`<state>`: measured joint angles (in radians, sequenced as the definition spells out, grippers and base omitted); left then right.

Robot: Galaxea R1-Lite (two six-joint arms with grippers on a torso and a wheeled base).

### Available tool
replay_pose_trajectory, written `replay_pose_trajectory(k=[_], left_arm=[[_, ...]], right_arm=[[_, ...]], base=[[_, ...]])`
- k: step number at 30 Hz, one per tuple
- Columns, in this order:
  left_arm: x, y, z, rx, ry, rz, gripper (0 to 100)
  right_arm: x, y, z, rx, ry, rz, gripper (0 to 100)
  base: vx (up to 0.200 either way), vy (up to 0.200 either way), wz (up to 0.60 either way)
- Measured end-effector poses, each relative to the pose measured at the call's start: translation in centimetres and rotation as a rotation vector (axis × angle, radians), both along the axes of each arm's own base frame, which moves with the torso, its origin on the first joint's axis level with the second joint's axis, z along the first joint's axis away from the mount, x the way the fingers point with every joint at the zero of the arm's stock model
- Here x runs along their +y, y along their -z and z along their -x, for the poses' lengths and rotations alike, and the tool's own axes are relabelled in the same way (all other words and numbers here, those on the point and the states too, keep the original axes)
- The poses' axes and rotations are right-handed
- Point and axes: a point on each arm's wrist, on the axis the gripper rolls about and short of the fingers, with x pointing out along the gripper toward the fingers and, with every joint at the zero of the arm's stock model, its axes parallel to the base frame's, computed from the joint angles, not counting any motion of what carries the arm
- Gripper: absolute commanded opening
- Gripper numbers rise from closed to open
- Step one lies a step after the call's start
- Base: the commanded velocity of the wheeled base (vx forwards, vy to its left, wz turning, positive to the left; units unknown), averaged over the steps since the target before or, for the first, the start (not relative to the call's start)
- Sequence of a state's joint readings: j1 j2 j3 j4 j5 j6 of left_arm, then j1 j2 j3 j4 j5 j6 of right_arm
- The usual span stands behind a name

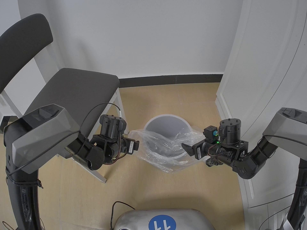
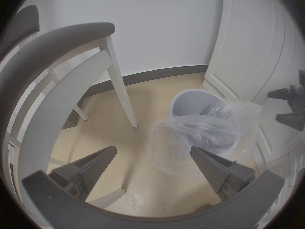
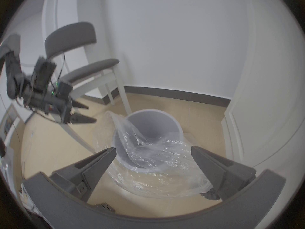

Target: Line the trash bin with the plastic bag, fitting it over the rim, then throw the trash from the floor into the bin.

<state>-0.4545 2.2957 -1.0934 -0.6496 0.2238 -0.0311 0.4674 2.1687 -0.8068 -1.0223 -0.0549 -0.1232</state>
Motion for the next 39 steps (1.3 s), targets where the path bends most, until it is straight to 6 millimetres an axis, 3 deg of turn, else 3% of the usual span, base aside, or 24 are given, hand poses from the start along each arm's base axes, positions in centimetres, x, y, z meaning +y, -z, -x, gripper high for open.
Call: replay_pose_trajectory(k=[9, 14, 25, 35, 36, 39], left_arm=[[0.9, -2.9, 2.7, -0.039, 0.102, 0.015, 100], [1.2, -4.8, 4.0, -0.114, 0.164, 0.066, 100], [0.8, -8.7, 6.0, -0.344, 0.227, 0.173, 100], [0.8, -9.8, 6.5, -0.392, 0.232, 0.197, 100], [0.9, -9.9, 6.5, -0.396, 0.23, 0.198, 100], [0.9, -10.2, 6.5, -0.405, 0.228, 0.201, 100]], right_arm=[[1.9, 0.0, -2.0, 0.007, -0.08, 0.264, 100], [3.0, 1.1, -3.4, -0.025, -0.113, 0.364, 100], [5.2, 3.7, -4.2, -0.015, -0.153, 0.397, 100], [6.2, 5.0, -5.5, -0.031, -0.121, 0.396, 100], [6.3, 5.1, -5.7, -0.04, -0.111, 0.394, 0], [6.5, 5.3, -6.3, -0.057, -0.099, 0.387, 0]], base=[[0.0, 0.0, 0.0], [0.0, 0.0, 0.0], [0.0, 0.0, 0.0], [0.0, 0.0, 0.0], [0.0, 0.0, 0.0], [0.0, 0.0, 0.0]])
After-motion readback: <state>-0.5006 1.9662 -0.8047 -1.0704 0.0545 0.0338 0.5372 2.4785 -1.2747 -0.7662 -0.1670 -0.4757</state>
